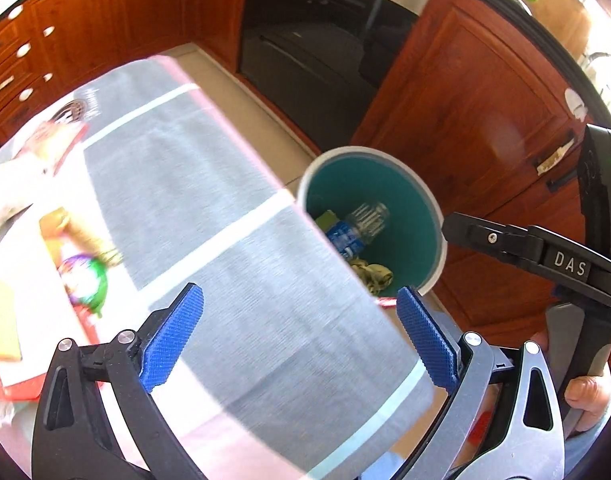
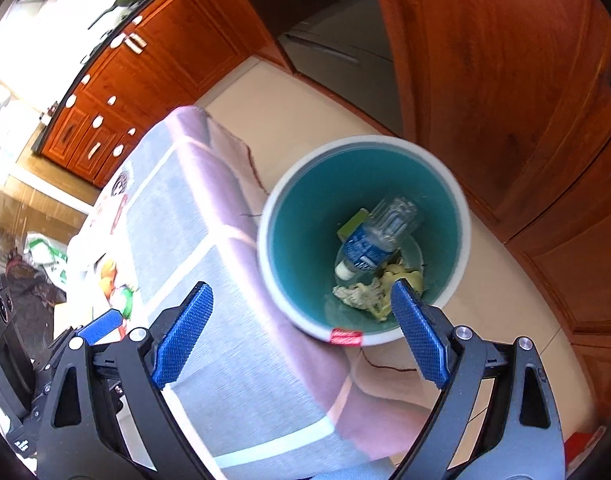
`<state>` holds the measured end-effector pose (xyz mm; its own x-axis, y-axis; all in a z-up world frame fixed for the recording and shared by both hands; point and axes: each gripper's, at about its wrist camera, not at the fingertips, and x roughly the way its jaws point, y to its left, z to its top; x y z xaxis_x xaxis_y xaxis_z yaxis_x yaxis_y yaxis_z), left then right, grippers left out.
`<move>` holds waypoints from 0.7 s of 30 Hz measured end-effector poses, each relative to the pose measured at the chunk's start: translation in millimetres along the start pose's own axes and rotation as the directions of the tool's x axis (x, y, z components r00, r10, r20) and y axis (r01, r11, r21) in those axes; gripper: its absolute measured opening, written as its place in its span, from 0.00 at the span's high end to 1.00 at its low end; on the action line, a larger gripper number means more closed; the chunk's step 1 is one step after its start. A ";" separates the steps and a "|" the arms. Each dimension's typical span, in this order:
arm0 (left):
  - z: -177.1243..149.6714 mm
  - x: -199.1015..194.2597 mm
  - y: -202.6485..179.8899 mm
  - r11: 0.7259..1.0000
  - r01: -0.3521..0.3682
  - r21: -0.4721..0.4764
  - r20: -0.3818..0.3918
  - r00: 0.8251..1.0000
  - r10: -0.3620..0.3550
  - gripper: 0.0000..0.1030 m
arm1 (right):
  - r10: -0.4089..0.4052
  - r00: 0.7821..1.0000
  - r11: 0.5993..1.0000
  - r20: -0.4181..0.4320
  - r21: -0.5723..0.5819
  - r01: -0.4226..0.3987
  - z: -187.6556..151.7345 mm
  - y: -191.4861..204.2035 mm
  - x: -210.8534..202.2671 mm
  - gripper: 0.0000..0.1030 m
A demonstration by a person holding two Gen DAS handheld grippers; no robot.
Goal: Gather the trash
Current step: 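Move both open tools back over the table, then grasp the white paper towel with the right tool while the left tool pushes the yellow sponge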
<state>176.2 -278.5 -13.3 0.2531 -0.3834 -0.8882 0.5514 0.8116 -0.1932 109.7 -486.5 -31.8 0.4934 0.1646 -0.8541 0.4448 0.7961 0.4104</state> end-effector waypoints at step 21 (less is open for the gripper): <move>-101.0 -114.6 168.8 0.948 -0.120 -0.295 0.116 0.980 0.160 0.04 | 0.020 0.997 0.952 -0.068 -0.305 -0.040 -70.3 178.1 6.3 0.16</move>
<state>160.0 -53.1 13.7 0.4283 -0.2973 -0.8533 0.2582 0.9452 -0.1998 139.5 -302.7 13.5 0.4499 0.2201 -0.8656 0.1757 0.9284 0.3274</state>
